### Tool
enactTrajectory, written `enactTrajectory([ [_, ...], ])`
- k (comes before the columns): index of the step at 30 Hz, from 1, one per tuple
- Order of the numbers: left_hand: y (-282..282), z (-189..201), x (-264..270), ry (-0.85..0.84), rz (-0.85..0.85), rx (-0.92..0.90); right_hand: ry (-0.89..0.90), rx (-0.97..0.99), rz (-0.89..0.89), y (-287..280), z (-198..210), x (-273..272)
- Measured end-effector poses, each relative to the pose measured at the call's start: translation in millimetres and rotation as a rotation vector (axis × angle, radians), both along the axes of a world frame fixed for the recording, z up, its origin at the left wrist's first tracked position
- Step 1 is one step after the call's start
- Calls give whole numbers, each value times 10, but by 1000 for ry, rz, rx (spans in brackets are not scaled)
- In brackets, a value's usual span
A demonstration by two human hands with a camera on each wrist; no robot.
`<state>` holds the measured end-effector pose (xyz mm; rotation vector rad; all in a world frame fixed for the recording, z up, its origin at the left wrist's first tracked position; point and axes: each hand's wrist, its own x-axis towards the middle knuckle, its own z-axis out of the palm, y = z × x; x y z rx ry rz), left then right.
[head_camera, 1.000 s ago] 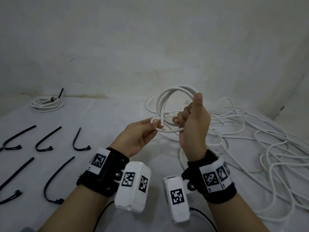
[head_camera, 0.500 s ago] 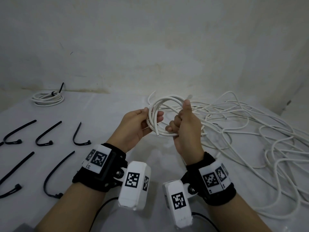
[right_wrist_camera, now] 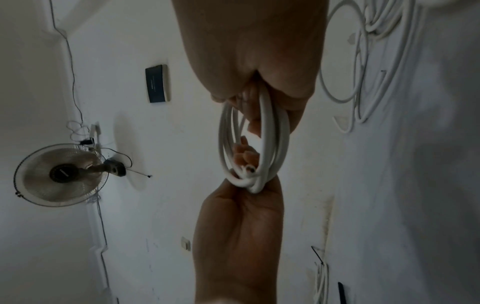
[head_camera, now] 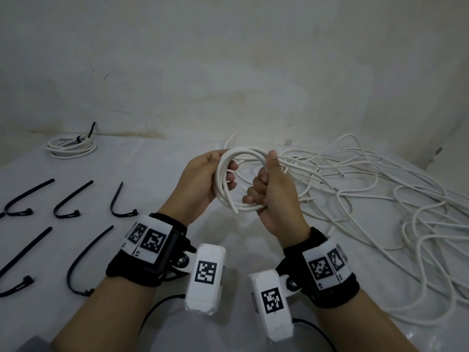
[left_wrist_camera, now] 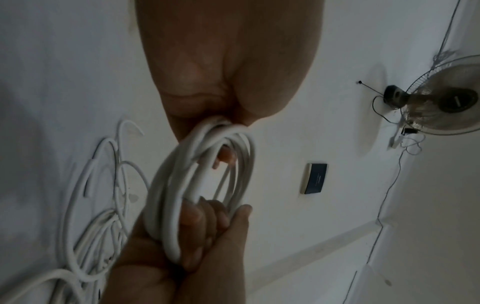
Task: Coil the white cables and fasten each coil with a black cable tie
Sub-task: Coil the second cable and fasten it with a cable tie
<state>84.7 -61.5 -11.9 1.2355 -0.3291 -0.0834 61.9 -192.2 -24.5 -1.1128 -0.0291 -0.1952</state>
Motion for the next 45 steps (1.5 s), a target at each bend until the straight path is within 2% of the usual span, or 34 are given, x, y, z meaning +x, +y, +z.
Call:
enactTrajectory([
  [7, 28, -12, 33, -21, 60, 13, -20, -136, 71, 53, -67, -36],
  [13, -27, -25, 9, -54, 126, 2, -312, -541, -157, 19, -68, -43],
  [16, -32, -28, 1, -73, 153, 18, -411, -646, -234, -16, -43, -65],
  [23, -64, -31, -44, -155, 144, 186, -397, -709, -309, -67, -63, -38],
  [27, -28, -32, -27, -246, 235, 353, -521, -875, -433, -75, -74, 8],
  [29, -19, -38, -29, -280, 262, 385, -548, -942, -439, -90, -75, 25],
  [35, -32, -51, -27, -272, 257, 376, -628, -1118, -504, -137, -79, 71],
  [40, -36, 0, -58, -306, 257, 345, -624, -1204, -748, -214, 3, 40],
  [42, -35, 14, -58, -316, 263, 332, -569, -1328, -824, -271, 46, 19],
  [45, -32, 11, -59, -347, 290, 324, -525, -1372, -611, -356, 46, 31],
])
